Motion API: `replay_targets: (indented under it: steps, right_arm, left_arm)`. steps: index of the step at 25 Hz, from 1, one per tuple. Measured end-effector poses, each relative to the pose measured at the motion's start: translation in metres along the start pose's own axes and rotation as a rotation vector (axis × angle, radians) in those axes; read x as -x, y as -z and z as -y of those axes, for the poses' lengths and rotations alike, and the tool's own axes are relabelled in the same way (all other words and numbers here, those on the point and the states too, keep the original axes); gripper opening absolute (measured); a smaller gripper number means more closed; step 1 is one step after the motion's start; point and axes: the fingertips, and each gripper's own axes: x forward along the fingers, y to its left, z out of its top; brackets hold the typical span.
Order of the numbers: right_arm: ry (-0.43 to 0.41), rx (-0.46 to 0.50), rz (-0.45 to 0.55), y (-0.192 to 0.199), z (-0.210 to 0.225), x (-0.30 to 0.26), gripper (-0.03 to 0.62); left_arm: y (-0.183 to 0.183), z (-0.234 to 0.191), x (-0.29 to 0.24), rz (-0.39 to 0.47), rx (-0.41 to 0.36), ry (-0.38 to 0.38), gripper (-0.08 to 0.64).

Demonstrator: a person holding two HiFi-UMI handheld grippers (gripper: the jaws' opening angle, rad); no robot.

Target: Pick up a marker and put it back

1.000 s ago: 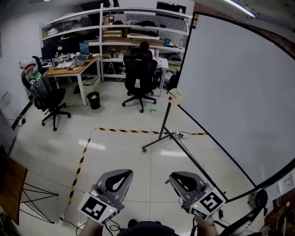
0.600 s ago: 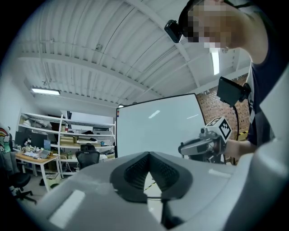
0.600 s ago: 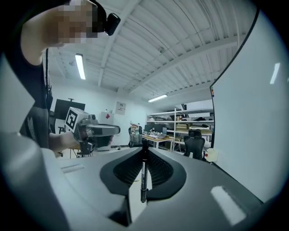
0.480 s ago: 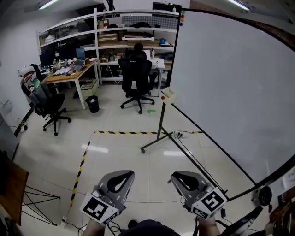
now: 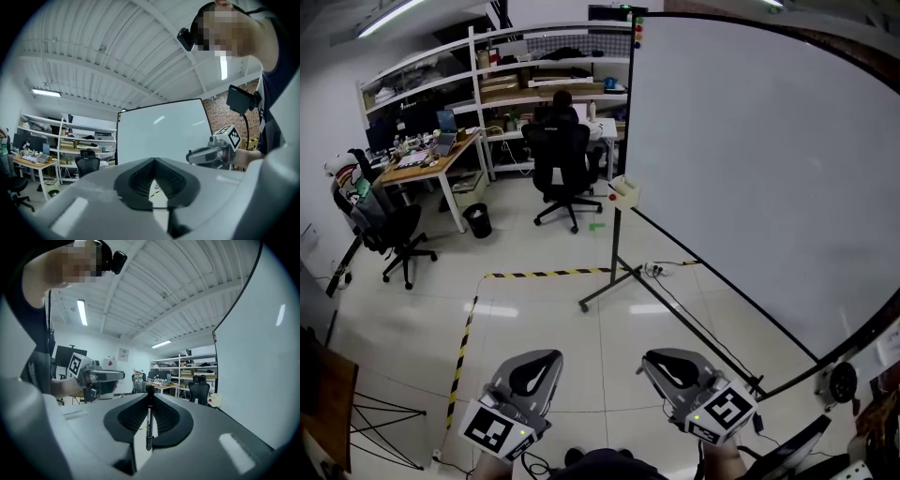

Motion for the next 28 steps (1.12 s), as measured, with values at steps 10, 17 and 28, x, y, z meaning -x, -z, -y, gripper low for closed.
replay_targets:
  steps: [10,17,28]
  right_arm:
    - [0.006,0.006,0.022,-0.001,0.003,0.014,0.031]
    - [0.011,0.006,0.042,-0.002,0.018,0.028,0.031]
    - [0.040,-0.031,0.072,0.004,0.055,0.065,0.031]
  left_arm:
    - [-0.001,0.013,-0.003,-0.014,-0.022,0.010,0.003]
    - [-0.006,0.028,-0.017,-0.003,-0.023,0.011,0.003]
    - [-0.009,0.059,-0.062,0.000,-0.051,0.043,0.003]
